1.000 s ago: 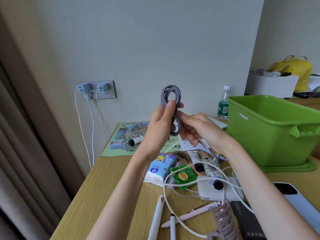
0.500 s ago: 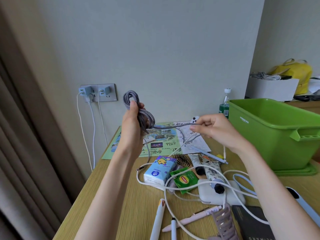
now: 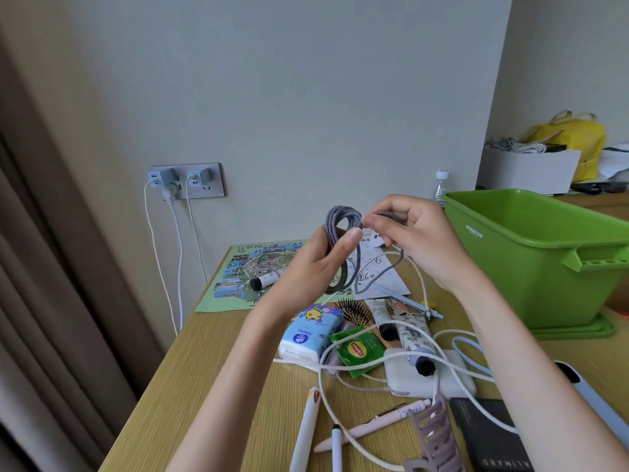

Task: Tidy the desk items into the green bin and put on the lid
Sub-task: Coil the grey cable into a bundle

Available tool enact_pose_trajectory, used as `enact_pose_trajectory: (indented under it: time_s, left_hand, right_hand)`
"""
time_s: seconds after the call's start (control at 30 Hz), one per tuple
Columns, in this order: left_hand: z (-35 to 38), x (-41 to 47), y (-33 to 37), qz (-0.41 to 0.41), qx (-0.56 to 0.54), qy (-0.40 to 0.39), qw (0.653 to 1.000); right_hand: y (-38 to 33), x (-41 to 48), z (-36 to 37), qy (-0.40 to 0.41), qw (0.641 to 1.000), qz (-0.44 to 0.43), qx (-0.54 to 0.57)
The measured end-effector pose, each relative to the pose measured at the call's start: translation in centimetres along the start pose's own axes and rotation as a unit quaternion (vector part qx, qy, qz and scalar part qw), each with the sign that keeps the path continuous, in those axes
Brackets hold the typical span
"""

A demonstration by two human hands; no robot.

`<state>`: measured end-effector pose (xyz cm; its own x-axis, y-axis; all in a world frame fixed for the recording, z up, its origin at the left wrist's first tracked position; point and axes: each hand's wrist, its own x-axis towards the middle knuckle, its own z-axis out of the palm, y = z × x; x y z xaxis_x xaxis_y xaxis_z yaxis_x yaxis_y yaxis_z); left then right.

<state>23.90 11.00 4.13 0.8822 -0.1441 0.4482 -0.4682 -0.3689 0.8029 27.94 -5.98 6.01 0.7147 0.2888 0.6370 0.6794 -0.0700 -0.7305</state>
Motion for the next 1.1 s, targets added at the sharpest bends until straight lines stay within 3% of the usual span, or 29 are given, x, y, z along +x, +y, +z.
enact_pose_trajectory:
  time_s: [0.17, 0.27, 0.47, 0.63, 0.87, 1.1]
  left_hand:
    - [0.7, -0.5, 0.3, -0.015, 0.053, -0.102, 0.993]
    - [0.6, -0.4, 0.4, -0.073, -0.01, -0.108, 0.991]
    - [-0.7, -0.2, 1.0, -0.087, -0.114, -0.004, 0.99]
    - [-1.4, 0.2, 1.0, -0.076, -0.195, 0.096, 0.973]
    - [-0.5, 0.0, 1.6, -0.042, -0.219, 0.093, 0.97]
    - [-0.1, -0.2, 2.1, -0.028, -0.225, 0.092, 0.97]
  right_hand:
    - [-0.2, 0.1, 0.7, 0.0, 1.0, -0.02, -0.022]
    - [0.0, 0.1, 0.6, 0.026, 1.0, -0.01, -0.013]
    - [1.3, -0.3, -0.2, 0.04, 0.998, 0.04, 0.026]
    - [1.9, -0.4, 0.4, 0.014, 0.999, 0.03, -0.034]
    - [1.4, -0.4, 3.4, 0.016, 0.998, -0.018, -0.066]
    - [0.9, -0.5, 5.3, 0.004, 1.0, 0.009, 0.01]
